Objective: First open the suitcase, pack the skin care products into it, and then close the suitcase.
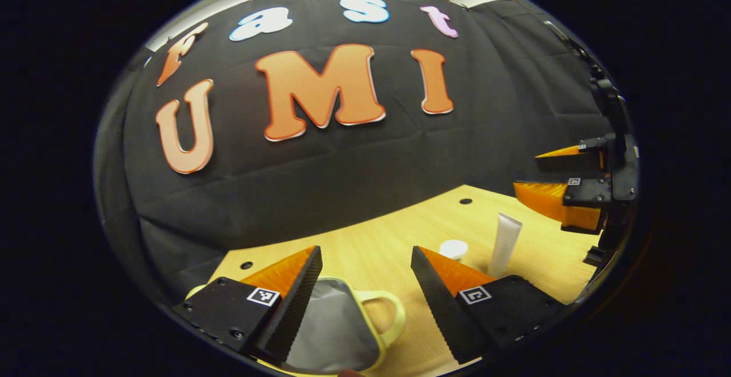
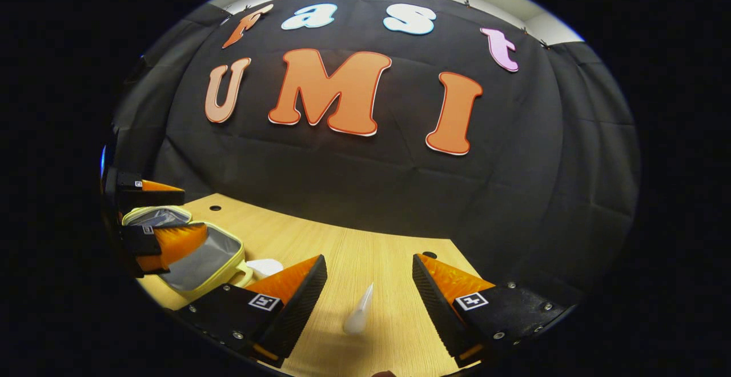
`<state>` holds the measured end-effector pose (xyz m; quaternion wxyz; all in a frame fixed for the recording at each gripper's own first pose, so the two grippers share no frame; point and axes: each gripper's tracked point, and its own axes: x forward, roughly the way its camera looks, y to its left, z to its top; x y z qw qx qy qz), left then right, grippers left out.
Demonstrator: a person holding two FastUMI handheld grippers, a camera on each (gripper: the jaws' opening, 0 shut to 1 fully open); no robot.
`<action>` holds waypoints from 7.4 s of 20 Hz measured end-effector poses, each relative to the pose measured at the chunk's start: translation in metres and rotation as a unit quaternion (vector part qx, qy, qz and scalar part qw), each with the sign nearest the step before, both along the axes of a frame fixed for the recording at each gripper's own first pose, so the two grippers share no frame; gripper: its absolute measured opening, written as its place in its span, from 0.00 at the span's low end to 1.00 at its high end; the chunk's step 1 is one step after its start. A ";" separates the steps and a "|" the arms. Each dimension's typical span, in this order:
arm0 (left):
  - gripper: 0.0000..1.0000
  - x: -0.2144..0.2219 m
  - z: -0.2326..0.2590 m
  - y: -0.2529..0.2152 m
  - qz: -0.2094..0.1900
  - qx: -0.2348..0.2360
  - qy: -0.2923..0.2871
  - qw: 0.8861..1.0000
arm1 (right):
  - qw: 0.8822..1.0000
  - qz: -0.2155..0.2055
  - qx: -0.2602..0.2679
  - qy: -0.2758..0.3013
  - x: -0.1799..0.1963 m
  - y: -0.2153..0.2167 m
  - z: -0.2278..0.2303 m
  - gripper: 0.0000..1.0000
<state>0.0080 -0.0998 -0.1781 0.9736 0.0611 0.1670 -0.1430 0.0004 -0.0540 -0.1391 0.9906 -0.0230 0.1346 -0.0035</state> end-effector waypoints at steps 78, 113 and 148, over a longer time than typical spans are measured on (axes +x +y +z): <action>0.61 -0.026 -0.201 0.173 0.079 -0.041 0.406 0.910 | 0.956 0.186 0.150 0.170 0.021 0.250 -0.037 0.35; 0.85 -0.087 -0.166 0.538 0.479 -0.264 0.253 0.798 | 0.873 0.128 0.169 0.439 0.033 0.341 -0.162 0.37; 0.04 -0.068 0.023 0.490 0.319 -0.145 0.139 0.926 | 0.991 0.037 0.094 0.092 0.071 0.177 0.021 0.94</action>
